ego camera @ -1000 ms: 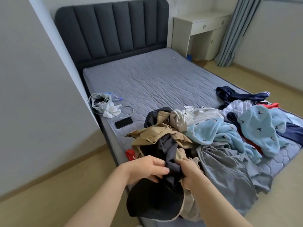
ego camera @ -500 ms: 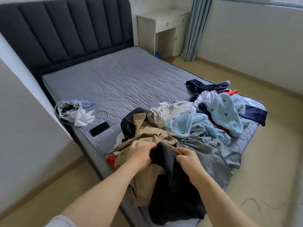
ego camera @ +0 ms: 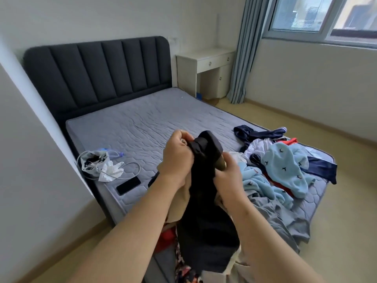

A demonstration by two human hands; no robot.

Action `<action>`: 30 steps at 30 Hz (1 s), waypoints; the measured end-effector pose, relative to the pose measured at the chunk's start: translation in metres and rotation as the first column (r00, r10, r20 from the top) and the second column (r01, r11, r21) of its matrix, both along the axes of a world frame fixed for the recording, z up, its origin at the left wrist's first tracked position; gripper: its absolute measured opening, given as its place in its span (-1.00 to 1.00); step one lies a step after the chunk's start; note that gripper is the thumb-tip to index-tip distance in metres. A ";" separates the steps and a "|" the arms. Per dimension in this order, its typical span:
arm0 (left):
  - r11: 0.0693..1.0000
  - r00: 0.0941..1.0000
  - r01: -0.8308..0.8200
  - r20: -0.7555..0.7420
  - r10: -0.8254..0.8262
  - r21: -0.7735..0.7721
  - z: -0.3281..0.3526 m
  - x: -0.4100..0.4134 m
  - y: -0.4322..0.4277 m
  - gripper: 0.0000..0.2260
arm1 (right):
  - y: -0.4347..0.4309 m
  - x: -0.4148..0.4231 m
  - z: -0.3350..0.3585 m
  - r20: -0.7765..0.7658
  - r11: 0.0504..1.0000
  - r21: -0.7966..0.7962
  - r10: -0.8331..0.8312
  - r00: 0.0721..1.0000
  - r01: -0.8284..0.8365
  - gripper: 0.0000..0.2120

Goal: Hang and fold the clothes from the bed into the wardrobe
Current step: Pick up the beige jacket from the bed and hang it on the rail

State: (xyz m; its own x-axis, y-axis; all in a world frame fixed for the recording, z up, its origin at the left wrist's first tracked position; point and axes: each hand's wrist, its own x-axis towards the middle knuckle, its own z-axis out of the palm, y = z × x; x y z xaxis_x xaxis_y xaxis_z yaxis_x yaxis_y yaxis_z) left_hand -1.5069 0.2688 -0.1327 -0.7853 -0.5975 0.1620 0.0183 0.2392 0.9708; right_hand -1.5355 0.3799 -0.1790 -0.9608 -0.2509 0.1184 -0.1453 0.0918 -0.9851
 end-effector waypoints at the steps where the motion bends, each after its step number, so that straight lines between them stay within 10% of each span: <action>1: 0.998 0.997 -0.007 -0.072 0.011 0.055 0.022 0.000 0.002 -0.76 | -0.004 -0.007 0.020 -0.054 0.999 -0.026 -0.046 0.998 0.044 -0.79; 6: 0.965 0.910 0.152 -0.412 -0.051 0.215 0.126 0.008 0.010 -0.74 | -0.018 -0.025 0.125 -0.326 0.960 -0.270 -0.164 0.931 0.075 -0.69; 14: 0.822 0.550 0.568 -0.753 -0.360 0.022 0.158 0.031 0.002 -0.69 | 0.010 -0.024 0.182 -0.427 0.925 -0.376 -0.228 0.875 0.057 -0.92; 19: 0.951 0.952 0.294 -0.113 -0.283 0.091 0.043 -0.008 -0.010 -0.69 | 0.014 -0.035 0.066 -0.017 0.947 -0.172 -0.278 0.960 0.271 -0.69; 23: 0.733 0.875 0.251 0.177 -0.452 0.632 -0.079 -0.010 -0.005 -0.56 | 0.020 -0.019 -0.054 0.376 0.949 0.103 -0.315 0.872 0.298 -0.80; 30: 0.756 0.837 -0.011 0.420 -0.351 0.654 -0.170 0.020 0.010 -0.77 | 0.055 0.017 -0.122 0.589 0.958 0.107 -0.277 0.760 0.266 -0.86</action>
State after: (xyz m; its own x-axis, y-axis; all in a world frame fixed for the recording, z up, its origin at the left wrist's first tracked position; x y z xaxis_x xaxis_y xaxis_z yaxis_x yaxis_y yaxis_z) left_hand -1.4866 0.2787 -0.3023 -0.7390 -0.2660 -0.6190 -0.5189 -0.3614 0.7747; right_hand -1.5183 0.4347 -0.3012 -0.8667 0.0344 -0.4976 0.4988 0.0542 -0.8650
